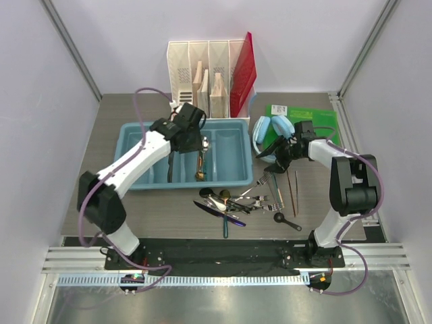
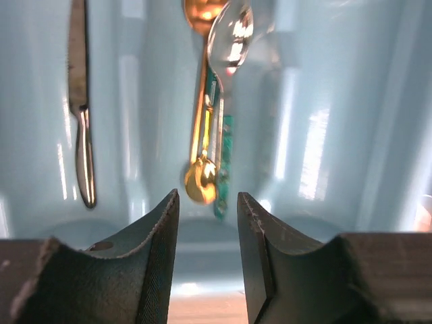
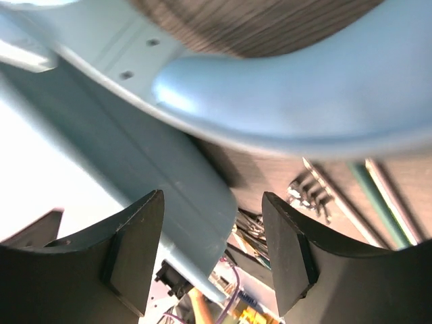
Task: Sort the eating utensils into containers
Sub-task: Place the spoon in the storage box, then pick up the spoon from the center of the board.
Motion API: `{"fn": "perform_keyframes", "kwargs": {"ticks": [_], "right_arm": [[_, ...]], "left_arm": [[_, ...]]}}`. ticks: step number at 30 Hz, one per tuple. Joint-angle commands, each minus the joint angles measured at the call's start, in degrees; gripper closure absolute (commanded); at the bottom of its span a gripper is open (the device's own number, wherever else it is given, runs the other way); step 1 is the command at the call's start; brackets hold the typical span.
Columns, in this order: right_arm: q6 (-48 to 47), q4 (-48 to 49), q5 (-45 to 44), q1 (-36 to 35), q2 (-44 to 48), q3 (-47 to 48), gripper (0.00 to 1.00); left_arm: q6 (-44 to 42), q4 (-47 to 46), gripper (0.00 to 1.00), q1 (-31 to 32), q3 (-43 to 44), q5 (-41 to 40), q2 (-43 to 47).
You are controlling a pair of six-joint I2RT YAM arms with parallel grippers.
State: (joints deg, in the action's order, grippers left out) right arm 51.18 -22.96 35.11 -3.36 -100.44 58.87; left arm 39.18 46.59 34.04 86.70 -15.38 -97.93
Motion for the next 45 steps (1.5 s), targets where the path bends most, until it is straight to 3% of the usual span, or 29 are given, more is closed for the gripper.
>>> {"fn": "perform_keyframes", "kwargs": {"ticks": [1, 7, 11, 17, 25, 31, 38, 43, 45], "right_arm": [[0.50, -1.21, -2.41, 0.10, 5.78, -1.38, 0.34], [-1.60, -2.96, -5.14, 0.02, 10.61, -6.31, 0.34], [-4.85, -6.39, -8.91, 0.10, 16.23, -7.63, 0.34], [-7.06, -12.98, -15.25, -0.07, 22.65, -0.87, 0.33], [-3.18, -14.47, -12.70, -0.51, 29.86, -1.74, 0.32], [-8.20, -22.82, -15.77, -5.34, 30.92, -1.04, 0.32], [-9.95, -24.76, -14.28, -10.96, 31.10, 0.01, 0.32], [-11.81, -29.51, -18.06, -15.28, 31.45, 1.95, 0.32], [-9.79, -29.68, -22.27, -15.19, 31.63, 1.60, 0.32]], "left_arm": [[5.01, 4.04, 0.60, 0.06, -4.24, 3.49, 10.29], [11.61, -0.96, 0.58, 6.55, -23.04, 6.68, 27.31], [17.15, -3.43, 0.52, 10.08, -33.23, 6.85, 32.80], [21.11, -5.18, 0.51, 10.61, -36.42, 9.04, 33.60], [26.12, -15.29, 0.51, 12.10, -41.52, 14.24, 27.80], [26.30, -17.49, 0.51, 13.59, -41.17, 15.11, 22.01], [25.42, -18.82, 0.53, 13.59, -40.11, 18.19, 17.16], [25.16, -15.39, 0.50, 13.51, -40.81, 10.65, 24.53], [24.72, -14.86, 0.43, 12.90, -41.25, 9.58, 28.21]]}}
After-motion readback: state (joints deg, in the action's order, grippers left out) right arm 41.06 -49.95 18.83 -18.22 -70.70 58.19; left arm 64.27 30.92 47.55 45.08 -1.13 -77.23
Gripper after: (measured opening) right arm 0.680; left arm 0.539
